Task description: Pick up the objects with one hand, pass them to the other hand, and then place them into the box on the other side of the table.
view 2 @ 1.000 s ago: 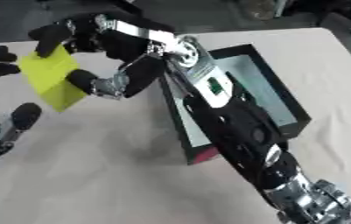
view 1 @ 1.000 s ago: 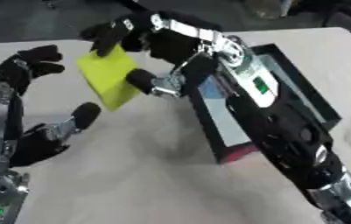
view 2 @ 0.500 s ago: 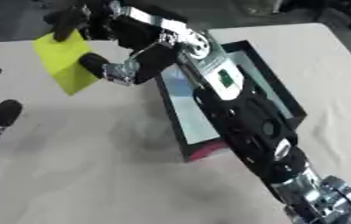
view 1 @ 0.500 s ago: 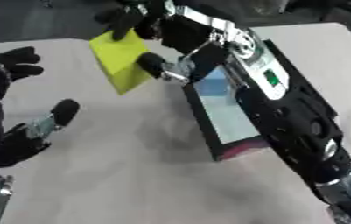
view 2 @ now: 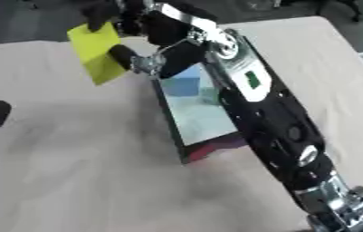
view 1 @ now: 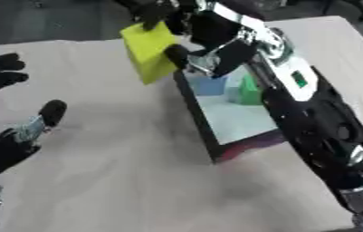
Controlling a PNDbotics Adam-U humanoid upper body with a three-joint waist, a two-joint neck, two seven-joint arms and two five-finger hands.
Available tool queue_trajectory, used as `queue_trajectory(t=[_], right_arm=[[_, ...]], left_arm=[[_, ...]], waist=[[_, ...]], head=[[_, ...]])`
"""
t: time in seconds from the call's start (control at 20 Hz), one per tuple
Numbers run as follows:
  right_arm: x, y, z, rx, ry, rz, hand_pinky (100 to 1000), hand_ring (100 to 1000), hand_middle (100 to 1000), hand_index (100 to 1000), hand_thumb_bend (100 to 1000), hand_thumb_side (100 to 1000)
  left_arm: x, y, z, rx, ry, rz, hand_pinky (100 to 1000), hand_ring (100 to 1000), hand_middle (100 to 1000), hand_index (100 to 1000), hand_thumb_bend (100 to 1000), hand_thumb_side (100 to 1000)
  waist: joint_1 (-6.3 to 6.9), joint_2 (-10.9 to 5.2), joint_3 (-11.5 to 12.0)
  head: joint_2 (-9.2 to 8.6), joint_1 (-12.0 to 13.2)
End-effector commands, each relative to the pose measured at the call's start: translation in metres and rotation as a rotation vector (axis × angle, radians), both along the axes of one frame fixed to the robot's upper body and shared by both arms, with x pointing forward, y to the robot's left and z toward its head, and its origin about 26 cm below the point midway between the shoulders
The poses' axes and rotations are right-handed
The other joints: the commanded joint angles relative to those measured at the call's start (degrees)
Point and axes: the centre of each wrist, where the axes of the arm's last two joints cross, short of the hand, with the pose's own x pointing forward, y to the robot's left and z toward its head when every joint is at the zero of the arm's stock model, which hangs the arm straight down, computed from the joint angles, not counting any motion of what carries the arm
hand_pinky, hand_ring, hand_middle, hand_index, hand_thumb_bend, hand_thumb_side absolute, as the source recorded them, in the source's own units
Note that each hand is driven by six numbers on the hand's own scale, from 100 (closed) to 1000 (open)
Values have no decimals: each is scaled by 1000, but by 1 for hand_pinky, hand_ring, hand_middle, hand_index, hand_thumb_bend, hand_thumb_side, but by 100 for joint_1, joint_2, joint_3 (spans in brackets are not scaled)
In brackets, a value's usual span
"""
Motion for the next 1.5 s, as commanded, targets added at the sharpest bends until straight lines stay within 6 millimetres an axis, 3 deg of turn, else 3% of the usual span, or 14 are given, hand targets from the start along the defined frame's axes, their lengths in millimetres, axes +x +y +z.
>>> queue_trajectory(t=[0.05,0.4,0.75,0.95,1.0,1.2,1.25,1.5], right_arm=[[-7,-27,14,5,-33,-87,881,1000,320,756,100,140],[-13,-65,13,26,-11,-216,891,1000,323,759,100,126],[-19,-114,10,28,1,-378,901,1000,327,776,100,140],[-19,-119,9,25,1,-390,901,1000,327,776,100,140],[-19,-122,8,22,5,-397,900,1000,330,791,100,177],[-23,-153,-2,-30,5,-478,902,1000,333,802,100,158],[-22,-156,-5,-39,1,-483,902,1000,335,805,100,194],[-19,-165,-15,-80,-15,-475,908,1000,353,831,100,205]], left_arm=[[0,13,8,-11,-34,53,795,675,681,800,716,595],[0,24,10,-38,-47,112,796,678,684,798,714,590],[-1,27,11,-48,-50,128,805,680,686,799,711,593],[-1,26,11,-49,-50,128,805,680,686,799,711,593],[-1,27,12,-49,-52,131,812,683,690,800,711,593],[-1,30,15,-59,-63,143,813,684,690,801,709,593],[-1,30,15,-60,-63,144,813,684,691,801,708,593],[-1,29,16,-64,-66,144,815,686,692,801,708,592]], waist=[[77,-684,-21],[160,-676,-86],[166,-677,-100],[164,-678,-99],[162,-676,-110],[163,-671,-68],[161,-669,-60],[150,-666,-23]], head=[[-133,3],[-253,26],[-200,-24],[-191,-34],[-181,-51],[-133,-178],[-126,-191],[-119,-206]])
